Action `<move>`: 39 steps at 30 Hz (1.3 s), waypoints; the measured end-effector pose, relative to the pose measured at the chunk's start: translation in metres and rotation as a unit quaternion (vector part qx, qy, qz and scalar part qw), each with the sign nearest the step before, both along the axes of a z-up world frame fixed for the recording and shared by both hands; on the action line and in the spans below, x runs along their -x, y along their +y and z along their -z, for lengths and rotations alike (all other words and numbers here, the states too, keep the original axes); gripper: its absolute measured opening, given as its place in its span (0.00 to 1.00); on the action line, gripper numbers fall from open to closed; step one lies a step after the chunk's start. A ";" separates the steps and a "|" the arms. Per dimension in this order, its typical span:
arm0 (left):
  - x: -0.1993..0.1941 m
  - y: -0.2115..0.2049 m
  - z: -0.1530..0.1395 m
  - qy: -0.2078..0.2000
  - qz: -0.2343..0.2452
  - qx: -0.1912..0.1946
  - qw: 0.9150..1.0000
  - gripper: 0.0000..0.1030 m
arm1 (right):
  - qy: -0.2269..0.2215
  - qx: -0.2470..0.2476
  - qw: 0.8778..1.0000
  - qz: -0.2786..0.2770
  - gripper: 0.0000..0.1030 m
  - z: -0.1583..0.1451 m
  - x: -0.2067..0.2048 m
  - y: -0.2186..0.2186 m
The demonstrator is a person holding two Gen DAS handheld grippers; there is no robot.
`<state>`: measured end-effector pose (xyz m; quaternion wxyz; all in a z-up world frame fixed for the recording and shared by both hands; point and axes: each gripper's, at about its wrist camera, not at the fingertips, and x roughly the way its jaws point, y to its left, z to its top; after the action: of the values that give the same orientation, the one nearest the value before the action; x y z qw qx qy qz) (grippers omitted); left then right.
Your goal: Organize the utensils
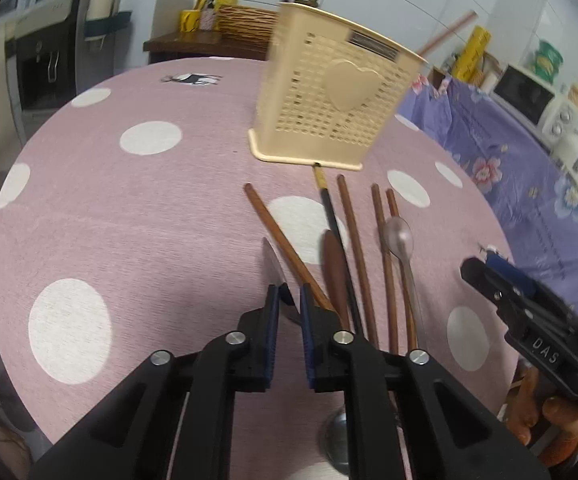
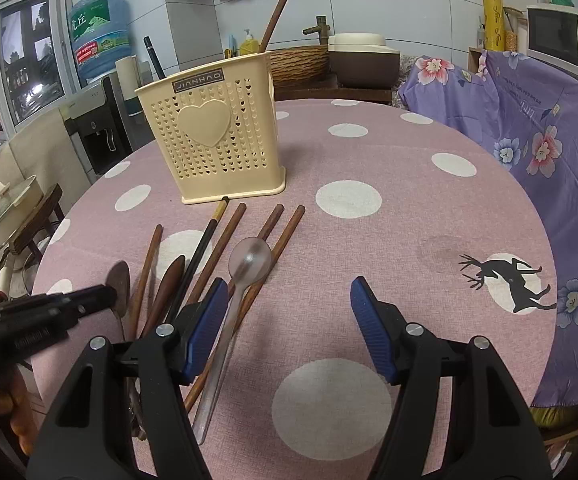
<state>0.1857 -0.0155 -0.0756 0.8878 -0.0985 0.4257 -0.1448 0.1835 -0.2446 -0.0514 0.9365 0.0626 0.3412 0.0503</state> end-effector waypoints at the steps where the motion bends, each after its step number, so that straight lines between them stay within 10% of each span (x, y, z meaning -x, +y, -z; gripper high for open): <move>1: -0.001 0.007 0.001 0.002 -0.005 0.003 1.000 0.09 | 0.000 0.000 1.000 0.001 0.62 0.000 -0.001 0.000; 11: -0.005 0.044 0.004 0.009 -0.044 0.027 0.999 0.09 | 0.004 -0.006 1.000 -0.002 0.62 0.002 -0.005 0.005; 15: 0.000 0.039 0.005 0.005 -0.045 0.017 0.999 0.54 | -0.001 0.000 1.000 -0.009 0.62 -0.001 -0.005 0.010; 26: -0.011 0.033 0.018 0.021 -0.014 0.034 0.999 0.10 | 0.004 0.001 1.000 -0.004 0.62 0.002 -0.004 0.007; 34: -0.038 0.051 0.010 0.037 0.041 0.047 0.997 0.06 | 0.007 0.003 1.000 0.002 0.62 0.002 -0.008 0.003; 39: -0.074 0.067 -0.005 0.032 0.072 -0.032 0.996 0.05 | 0.006 0.009 1.000 -0.003 0.62 0.001 -0.008 0.007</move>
<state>0.2594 0.0515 -0.0711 0.8638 -0.0434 0.4640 -0.1914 0.1920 -0.2374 -0.0525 0.9349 0.0537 0.3475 0.0493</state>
